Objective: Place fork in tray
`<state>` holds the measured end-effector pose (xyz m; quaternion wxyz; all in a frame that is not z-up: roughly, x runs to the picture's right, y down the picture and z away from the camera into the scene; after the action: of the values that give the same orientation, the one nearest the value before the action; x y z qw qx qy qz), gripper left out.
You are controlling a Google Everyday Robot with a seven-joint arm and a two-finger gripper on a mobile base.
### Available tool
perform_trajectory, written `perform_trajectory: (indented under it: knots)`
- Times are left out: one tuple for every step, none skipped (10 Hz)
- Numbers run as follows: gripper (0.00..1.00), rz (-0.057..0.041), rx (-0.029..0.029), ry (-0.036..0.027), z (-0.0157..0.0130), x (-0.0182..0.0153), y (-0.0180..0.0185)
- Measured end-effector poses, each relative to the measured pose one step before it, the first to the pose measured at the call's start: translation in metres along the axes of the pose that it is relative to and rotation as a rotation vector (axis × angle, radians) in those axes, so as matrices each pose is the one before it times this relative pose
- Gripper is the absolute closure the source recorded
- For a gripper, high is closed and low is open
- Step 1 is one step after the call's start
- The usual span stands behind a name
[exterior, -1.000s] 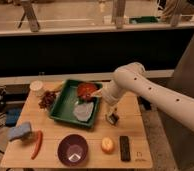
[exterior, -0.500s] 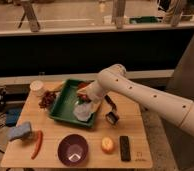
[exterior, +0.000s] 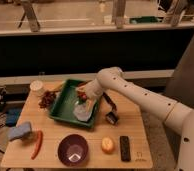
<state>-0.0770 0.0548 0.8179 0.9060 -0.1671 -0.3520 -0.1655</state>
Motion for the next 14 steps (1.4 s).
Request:
perform_trajectory:
  knots:
    - [0.2,0.01554,-0.00387,-0.01367,0.01043,-0.0019,-0.0048]
    - [0.2,0.0096,-0.00344,-0.00739,0.00674,-0.00149,-0.00357]
    - [0.2,0.01234,-0.0033,-0.01738,0.00658,-0.0006,-0.00389]
    - [0.2,0.01464,-0.00235,-0.0205,0.0058,0.00559,-0.00432]
    - [0.2,0.01611,-0.00034,-0.01106,0.00374,0.00726,-0.00464]
    - [0.2,0.01135,-0.00152,-0.00562,0.00413,0.00379,-0.00337]
    - [0.2,0.01313,-0.00233,-0.0057,0.00516,0.00359,-0.00297]
    - [0.2,0.0128,0.00032,-0.0061,0.00239,0.00409,-0.00182]
    - [0.25,0.01701,0.00192,-0.01564,0.00182,0.00531,-0.00126]
    - [0.34,0.01005,0.00094,-0.01737,0.00165,0.00289,-0.001]
    - [0.47,0.00104,-0.00289,-0.01475,0.00398,-0.00015,-0.0006]
    - [0.55,-0.00095,-0.0018,-0.00463,0.00237,-0.00073,-0.00072]
    - [0.65,-0.00226,-0.00329,0.00037,0.00238,-0.00009,-0.00042]
    - [0.77,-0.00401,-0.00256,0.00648,0.00094,0.00086,-0.00014]
